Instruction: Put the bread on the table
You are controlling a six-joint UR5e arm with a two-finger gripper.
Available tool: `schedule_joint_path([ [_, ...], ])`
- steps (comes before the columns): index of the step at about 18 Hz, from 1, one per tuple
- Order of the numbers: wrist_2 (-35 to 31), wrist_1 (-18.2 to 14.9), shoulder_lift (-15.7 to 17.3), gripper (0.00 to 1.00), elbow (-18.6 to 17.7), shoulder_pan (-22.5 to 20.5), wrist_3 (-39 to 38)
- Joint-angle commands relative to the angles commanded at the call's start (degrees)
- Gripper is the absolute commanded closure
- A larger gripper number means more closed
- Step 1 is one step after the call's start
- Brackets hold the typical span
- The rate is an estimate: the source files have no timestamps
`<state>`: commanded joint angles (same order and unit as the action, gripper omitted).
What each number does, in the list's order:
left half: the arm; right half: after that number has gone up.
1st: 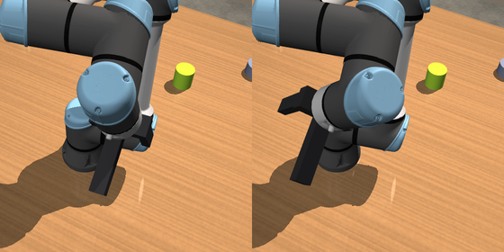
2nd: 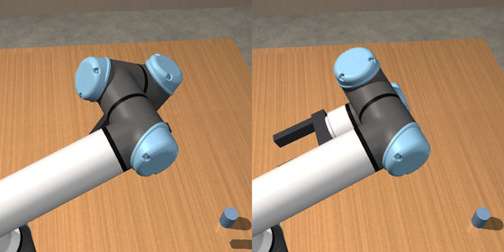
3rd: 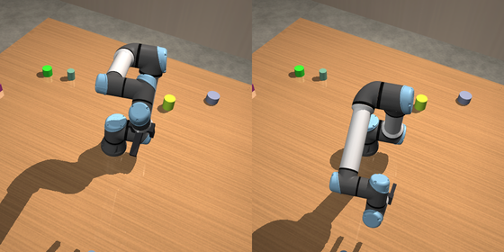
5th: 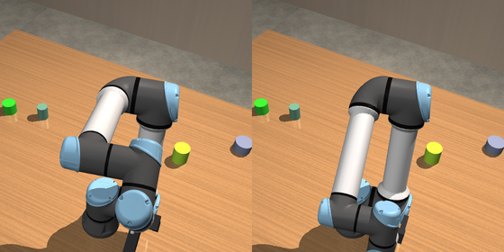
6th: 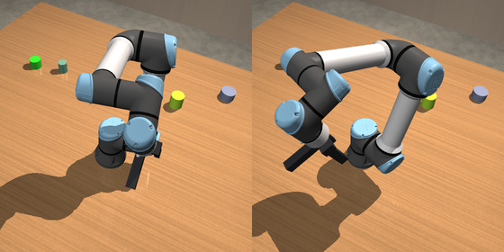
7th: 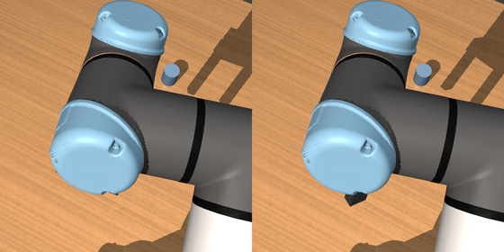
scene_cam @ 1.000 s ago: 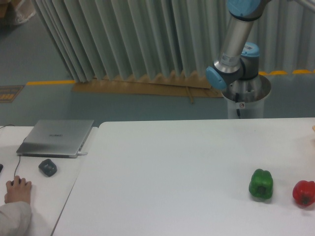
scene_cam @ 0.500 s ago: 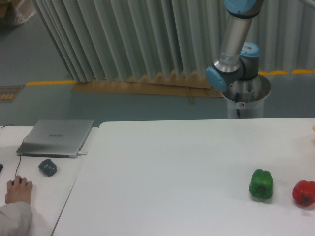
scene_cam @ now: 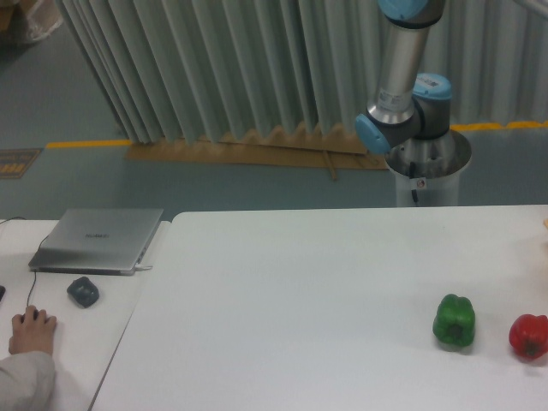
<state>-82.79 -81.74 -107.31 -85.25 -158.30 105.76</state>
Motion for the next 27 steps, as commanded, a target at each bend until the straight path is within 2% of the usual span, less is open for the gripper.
schedule_joint_path([
  [7,0.0,3.51,-0.62,0.77,-0.44,5.89,-11.44],
  [11,-0.7,3.34,-0.18,0.77,-2.89,9.85,-12.59],
  [20,-2.72,3.43,0.53,0.76,-7.73,10.21,-12.77],
  [22,-5.7,3.43,0.53,0.76,-7.91,10.47,-13.21],
  [27,-6.24,3.78,-0.26,0.73,-7.56,10.91,-13.56],
])
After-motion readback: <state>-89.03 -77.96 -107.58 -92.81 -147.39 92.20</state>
